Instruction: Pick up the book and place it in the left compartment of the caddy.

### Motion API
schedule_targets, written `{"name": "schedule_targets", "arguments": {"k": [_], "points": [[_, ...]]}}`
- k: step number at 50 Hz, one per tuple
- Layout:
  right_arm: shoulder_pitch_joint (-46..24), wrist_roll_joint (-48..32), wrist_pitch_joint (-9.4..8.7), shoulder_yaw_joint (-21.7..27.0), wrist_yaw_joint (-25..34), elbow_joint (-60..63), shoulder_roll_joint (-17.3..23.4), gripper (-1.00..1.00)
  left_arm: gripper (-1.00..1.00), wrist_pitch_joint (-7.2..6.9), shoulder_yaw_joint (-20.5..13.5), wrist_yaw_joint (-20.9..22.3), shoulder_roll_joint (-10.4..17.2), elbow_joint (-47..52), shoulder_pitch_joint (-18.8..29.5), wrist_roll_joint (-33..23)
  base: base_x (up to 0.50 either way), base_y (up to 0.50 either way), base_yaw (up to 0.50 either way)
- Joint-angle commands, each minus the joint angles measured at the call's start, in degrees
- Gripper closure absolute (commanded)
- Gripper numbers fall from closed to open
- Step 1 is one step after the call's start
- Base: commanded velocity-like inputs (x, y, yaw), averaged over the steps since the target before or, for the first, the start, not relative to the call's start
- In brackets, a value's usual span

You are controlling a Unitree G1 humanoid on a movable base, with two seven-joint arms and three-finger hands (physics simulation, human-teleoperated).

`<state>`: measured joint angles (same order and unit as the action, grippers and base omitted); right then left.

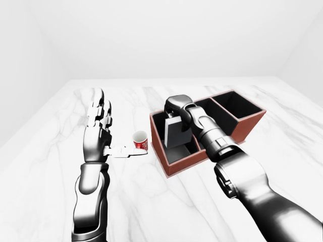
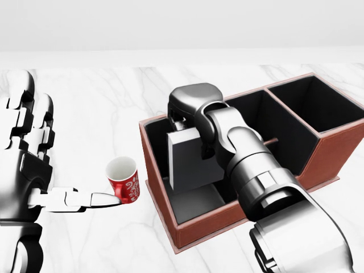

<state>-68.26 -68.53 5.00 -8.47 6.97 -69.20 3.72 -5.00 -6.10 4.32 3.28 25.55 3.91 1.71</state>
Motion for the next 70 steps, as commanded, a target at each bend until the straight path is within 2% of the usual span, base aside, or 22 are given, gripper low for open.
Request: {"name": "schedule_targets", "arguments": {"k": [1,19,36,54,70], "points": [[-0.46,-1.45,0.0,1.49,-4.05,-2.99,-1.35,1.0,-1.0,0.0,-0.14,0.05,0.05,-0.57,0.02,0.0,0.0,0.0,0.0],[0.88,-5.69,0.0,0.35,-10.76,-6.34,-2.72,1.0,-1.0,0.0,-0.11,0.2,0.1,-1.95,0.0,0.17,0.0,0.0,0.0],[2.71,-6.63,0.0,0.65,-11.73,-7.43,-4.01,1.0,-1.0,0.0,-0.92,0.15,0.47,-2.92,0.63,0.61,0.0,0.0,0.0],[3.75,-11.34,0.0,-0.03,-14.5,-8.18,-4.32,1.0,-1.0,0.0,-1.08,0.22,0.44,-3.71,-0.01,0.67,0.0,0.0,0.0],[3.77,-13.37,0.0,0.36,-13.66,-8.58,-4.79,1.0,-1.0,0.0,-1.04,0.1,0.48,-3.4,0.02,0.68,0.0,0.0,0.0]]}}
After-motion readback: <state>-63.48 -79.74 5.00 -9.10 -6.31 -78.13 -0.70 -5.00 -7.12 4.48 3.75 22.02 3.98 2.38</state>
